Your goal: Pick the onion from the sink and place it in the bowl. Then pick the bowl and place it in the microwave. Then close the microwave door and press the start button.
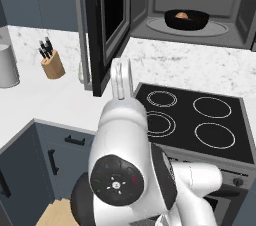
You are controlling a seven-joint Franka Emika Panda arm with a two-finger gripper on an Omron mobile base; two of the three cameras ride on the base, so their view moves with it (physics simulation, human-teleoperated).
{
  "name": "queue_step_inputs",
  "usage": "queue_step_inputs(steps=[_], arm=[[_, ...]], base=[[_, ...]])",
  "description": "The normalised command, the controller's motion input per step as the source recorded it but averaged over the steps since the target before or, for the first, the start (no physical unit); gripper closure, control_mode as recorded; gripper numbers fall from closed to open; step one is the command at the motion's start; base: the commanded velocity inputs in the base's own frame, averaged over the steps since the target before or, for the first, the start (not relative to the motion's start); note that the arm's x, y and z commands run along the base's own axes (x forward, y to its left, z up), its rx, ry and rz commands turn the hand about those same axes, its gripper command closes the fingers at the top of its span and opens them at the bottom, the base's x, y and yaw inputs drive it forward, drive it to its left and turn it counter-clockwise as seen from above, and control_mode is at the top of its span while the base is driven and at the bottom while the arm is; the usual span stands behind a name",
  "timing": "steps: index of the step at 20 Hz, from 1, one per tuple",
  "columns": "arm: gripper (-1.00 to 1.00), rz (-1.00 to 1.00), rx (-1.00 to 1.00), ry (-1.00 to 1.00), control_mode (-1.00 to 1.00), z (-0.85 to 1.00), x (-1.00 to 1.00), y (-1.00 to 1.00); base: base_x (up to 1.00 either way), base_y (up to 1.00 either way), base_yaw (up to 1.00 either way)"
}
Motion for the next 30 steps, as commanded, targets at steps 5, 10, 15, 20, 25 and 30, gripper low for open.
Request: queue_step_inputs(steps=[5,10,15,20,25,30], arm=[[-1.00,-0.06,0.00,0.00,-1.00,0.00,0.16,0.83],[-1.00,-0.03,0.00,0.00,-1.00,-0.16,0.50,0.51],[-1.00,0.00,0.00,0.00,-1.00,-0.50,0.84,0.34],[-1.00,0.00,0.00,-0.04,-1.00,-0.42,0.74,0.31],[-1.00,-0.02,-0.01,-0.09,-1.00,-0.16,0.66,0.13],[-1.00,-0.07,0.00,-0.12,-1.00,0.00,0.43,0.00]], base=[[0.00,0.00,0.00],[0.00,0.00,0.00],[0.00,0.00,0.00],[0.00,0.00,0.00],[0.00,0.00,0.00],[0.00,0.00,0.00]])
